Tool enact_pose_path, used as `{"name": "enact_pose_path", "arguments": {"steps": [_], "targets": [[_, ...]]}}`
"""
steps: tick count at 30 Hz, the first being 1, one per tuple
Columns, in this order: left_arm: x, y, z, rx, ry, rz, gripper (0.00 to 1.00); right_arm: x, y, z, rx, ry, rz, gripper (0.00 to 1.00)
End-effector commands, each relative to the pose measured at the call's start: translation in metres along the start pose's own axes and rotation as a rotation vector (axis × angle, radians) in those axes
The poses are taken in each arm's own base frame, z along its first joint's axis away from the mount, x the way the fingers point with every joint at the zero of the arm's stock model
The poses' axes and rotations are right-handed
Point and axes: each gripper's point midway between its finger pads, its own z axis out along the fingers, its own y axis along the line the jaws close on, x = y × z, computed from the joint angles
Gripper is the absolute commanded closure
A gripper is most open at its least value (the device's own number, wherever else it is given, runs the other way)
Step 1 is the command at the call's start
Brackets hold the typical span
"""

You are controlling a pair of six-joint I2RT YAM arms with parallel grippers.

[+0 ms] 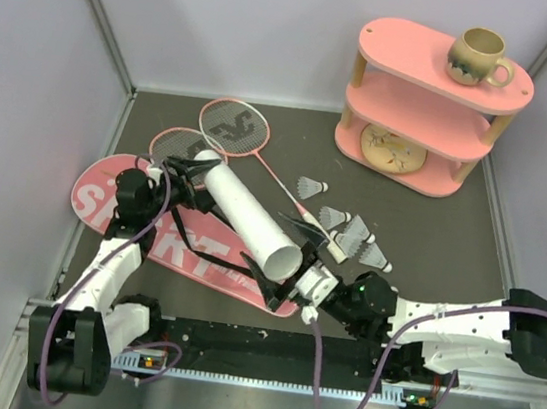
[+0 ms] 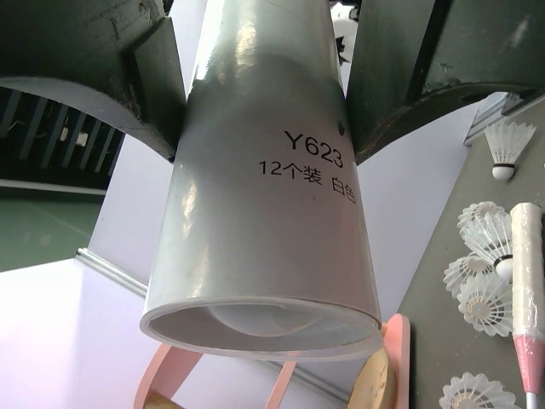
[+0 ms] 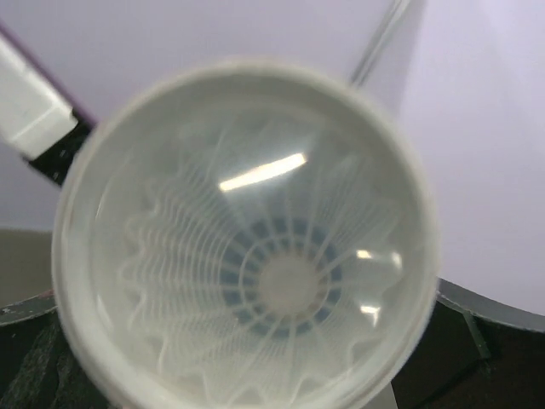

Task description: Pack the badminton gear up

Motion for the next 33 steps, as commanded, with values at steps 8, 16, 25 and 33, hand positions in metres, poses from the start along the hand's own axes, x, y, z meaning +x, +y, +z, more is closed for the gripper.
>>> {"name": "enact_pose_path", "arguments": {"steps": [8, 16, 25, 33], "targets": [[-0.010, 0.004, -0.008, -0.005, -0.105, 0.001, 0.61, -0.055, -0.072, 0.022, 0.254, -0.176, 0.420, 0.46], [0.026, 0.041, -0.027, -0.146, 0.063, 0.392, 0.09, 0.014, -0.115, 0.028, 0.344, 0.100, 0.592, 0.74], [0.077, 0.053, -0.075, 0.046, 0.177, 1.036, 0.01, 0.059, -0.136, 0.042, 0.231, 0.304, 0.883, 0.74], [0.115, -0.025, -0.056, 0.209, 0.145, 1.729, 0.01, 0.049, -0.116, 0.037, 0.090, 0.450, 1.122, 0.74]]}}
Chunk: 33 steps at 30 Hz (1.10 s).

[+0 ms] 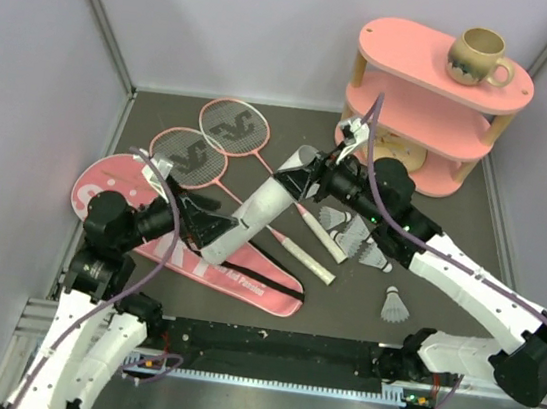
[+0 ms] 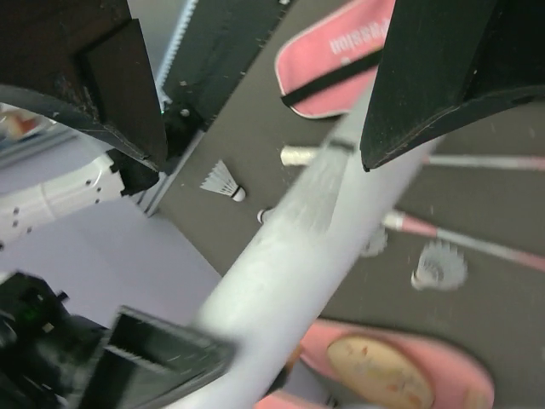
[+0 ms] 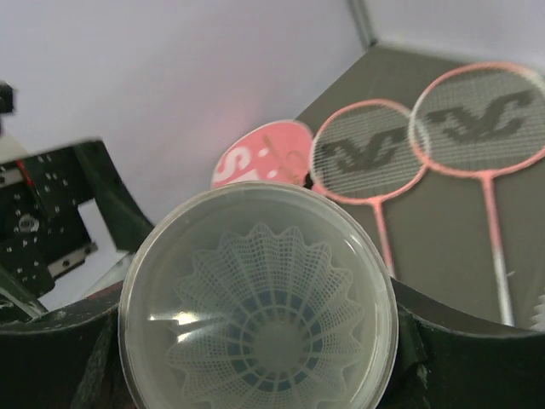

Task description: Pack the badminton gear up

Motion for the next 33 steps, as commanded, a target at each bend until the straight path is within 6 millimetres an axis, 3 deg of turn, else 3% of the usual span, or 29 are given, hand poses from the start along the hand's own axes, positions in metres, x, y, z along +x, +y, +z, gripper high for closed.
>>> {"name": "enact_pose_path", "arguments": {"steps": [1, 5, 11, 16, 20, 21, 23, 24, 26, 27, 29, 32, 33], "targets": [[-0.029, -0.025, 0.029, 0.080, 0.000, 0.443, 0.01, -0.013, 0.038, -0.010, -0.165, 0.085, 0.188, 0.73], [-0.019, -0.032, 0.061, 0.109, 0.105, 0.625, 0.01, -0.008, 0.037, -0.012, -0.166, 0.090, 0.235, 0.65], [-0.011, -0.050, 0.085, 0.196, 0.102, 0.702, 0.01, -0.002, 0.039, -0.007, -0.177, 0.105, 0.323, 0.65], [-0.011, -0.033, 0.101, 0.135, 0.126, 0.717, 0.04, -0.002, 0.039, -0.007, -0.169, 0.104, 0.373, 0.65], [-0.008, -0.030, 0.108, 0.144, 0.135, 0.730, 0.18, 0.002, 0.039, -0.010, -0.154, 0.130, 0.388, 0.63], [-0.006, -0.030, 0.108, 0.145, 0.142, 0.727, 0.25, 0.004, 0.039, -0.010, -0.150, 0.142, 0.391, 0.61], [-0.004, -0.026, 0.111, 0.141, 0.148, 0.737, 0.31, 0.000, 0.040, -0.012, -0.139, 0.150, 0.377, 0.46], [-0.001, -0.023, 0.111, 0.143, 0.154, 0.742, 0.39, 0.009, 0.035, -0.017, -0.100, 0.197, 0.376, 0.38], [-0.003, -0.022, 0.110, 0.136, 0.132, 0.760, 0.44, 0.004, 0.033, -0.024, -0.082, 0.215, 0.281, 0.03], [0.002, -0.016, 0.109, 0.128, 0.137, 0.764, 0.45, 0.013, 0.027, -0.034, -0.034, 0.269, 0.255, 0.01], [-0.001, -0.016, 0.107, 0.131, 0.096, 0.798, 0.49, -0.001, 0.012, -0.047, 0.023, 0.266, 0.137, 0.01], [0.013, -0.007, 0.103, 0.133, 0.115, 0.808, 0.53, -0.011, 0.001, -0.075, 0.012, 0.295, 0.074, 0.01], [0.020, -0.003, 0.102, 0.135, 0.131, 0.802, 0.55, -0.023, -0.020, -0.084, 0.065, 0.267, 0.092, 0.01]]}}
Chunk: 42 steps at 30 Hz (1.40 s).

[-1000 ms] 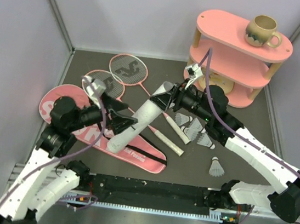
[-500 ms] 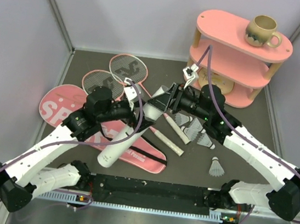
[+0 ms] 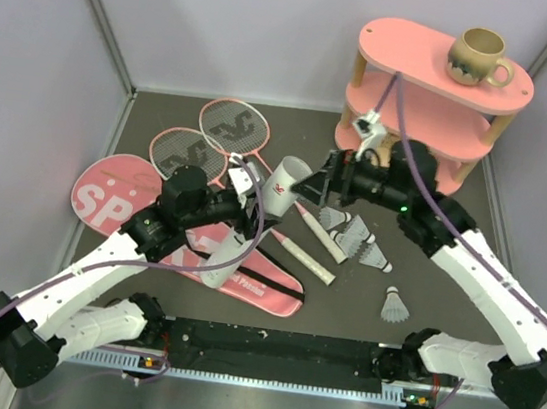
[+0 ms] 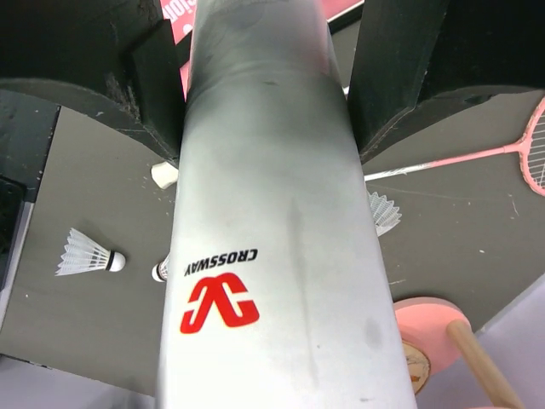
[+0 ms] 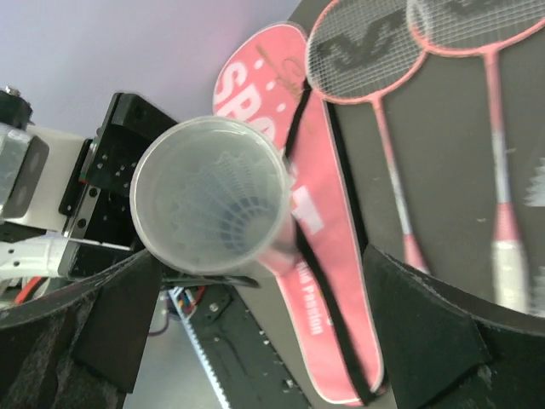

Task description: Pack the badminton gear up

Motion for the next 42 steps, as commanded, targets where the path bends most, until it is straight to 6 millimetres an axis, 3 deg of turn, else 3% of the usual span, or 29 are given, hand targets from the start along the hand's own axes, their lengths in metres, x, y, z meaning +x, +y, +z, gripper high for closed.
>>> {"name": "enact_pose_path", "arguments": {"steps": [1, 4, 6, 7, 13, 23, 33, 37, 42], "targets": [[-0.003, 0.001, -0.003, -0.006, -0.059, 0.080, 0.56, -0.030, -0.008, -0.067, 0.010, -0.046, -0.103, 0.01], [-0.002, -0.003, -0.004, 0.018, -0.062, 0.094, 0.60, -0.041, 0.004, -0.080, -0.042, -0.045, -0.144, 0.09], [0.002, -0.005, -0.006, 0.020, -0.061, 0.097, 0.60, -0.042, 0.027, -0.081, -0.160, -0.002, -0.152, 0.17], [0.004, -0.005, -0.006, 0.023, -0.058, 0.099, 0.61, -0.042, 0.025, -0.075, -0.164, 0.014, -0.140, 0.26], [0.004, -0.014, -0.009, 0.049, -0.069, 0.115, 0.63, -0.043, 0.045, -0.060, -0.226, 0.050, -0.192, 0.48], [0.004, -0.016, -0.010, 0.044, -0.065, 0.134, 0.66, -0.025, 0.064, -0.032, -0.300, 0.135, -0.256, 0.59], [0.001, -0.014, -0.010, 0.028, -0.071, 0.129, 0.70, 0.006, 0.065, -0.015, -0.256, 0.188, -0.278, 0.82], [0.002, -0.011, -0.009, 0.009, -0.066, 0.132, 0.73, 0.005, 0.066, -0.016, -0.213, 0.169, -0.254, 1.00], [0.004, -0.006, -0.008, -0.017, -0.057, 0.135, 0.79, 0.010, 0.079, -0.031, -0.243, 0.185, -0.123, 1.00]]}}
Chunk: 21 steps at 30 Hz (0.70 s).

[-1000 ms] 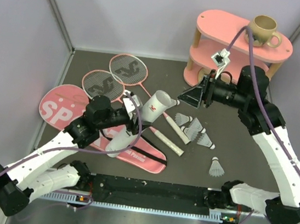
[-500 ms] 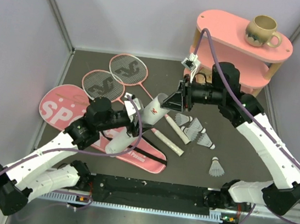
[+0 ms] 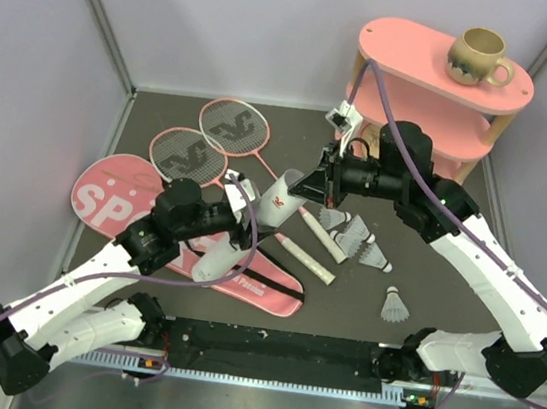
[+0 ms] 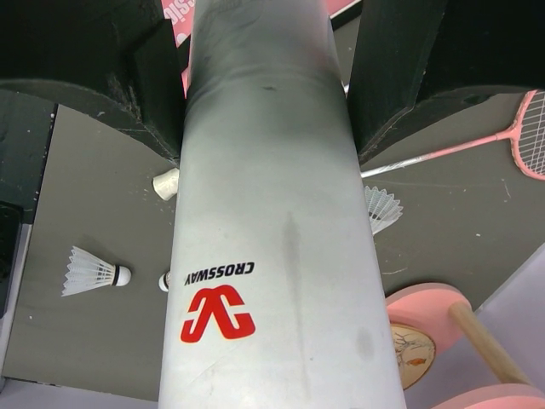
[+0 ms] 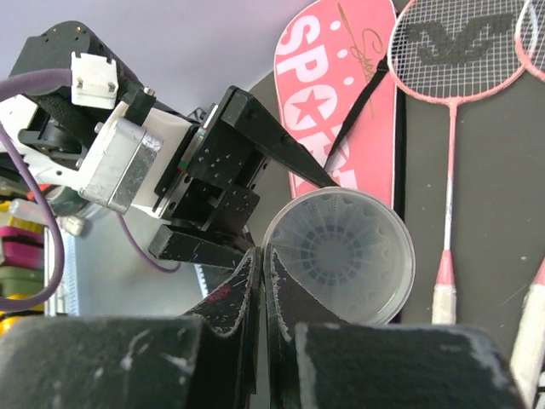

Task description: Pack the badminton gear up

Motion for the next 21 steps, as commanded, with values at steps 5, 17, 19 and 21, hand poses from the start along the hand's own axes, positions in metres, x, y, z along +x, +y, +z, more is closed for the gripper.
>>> {"name": "enact_pose_path", "arguments": {"steps": [5, 17, 19, 21], "targets": [[-0.001, 0.010, 0.002, -0.048, -0.007, 0.050, 0.82, 0.003, 0.048, -0.031, -0.223, 0.004, 0.293, 1.00], [0.001, 0.005, 0.002, -0.031, 0.000, 0.068, 0.87, -0.024, 0.038, -0.076, -0.303, -0.166, 0.410, 1.00], [0.000, 0.007, 0.001, -0.044, -0.002, 0.070, 0.87, -0.020, 0.013, -0.076, -0.155, -0.187, 0.400, 1.00], [-0.001, 0.009, 0.000, -0.057, -0.004, 0.070, 0.87, -0.004, -0.048, -0.081, 0.223, -0.193, 0.347, 1.00]]}}
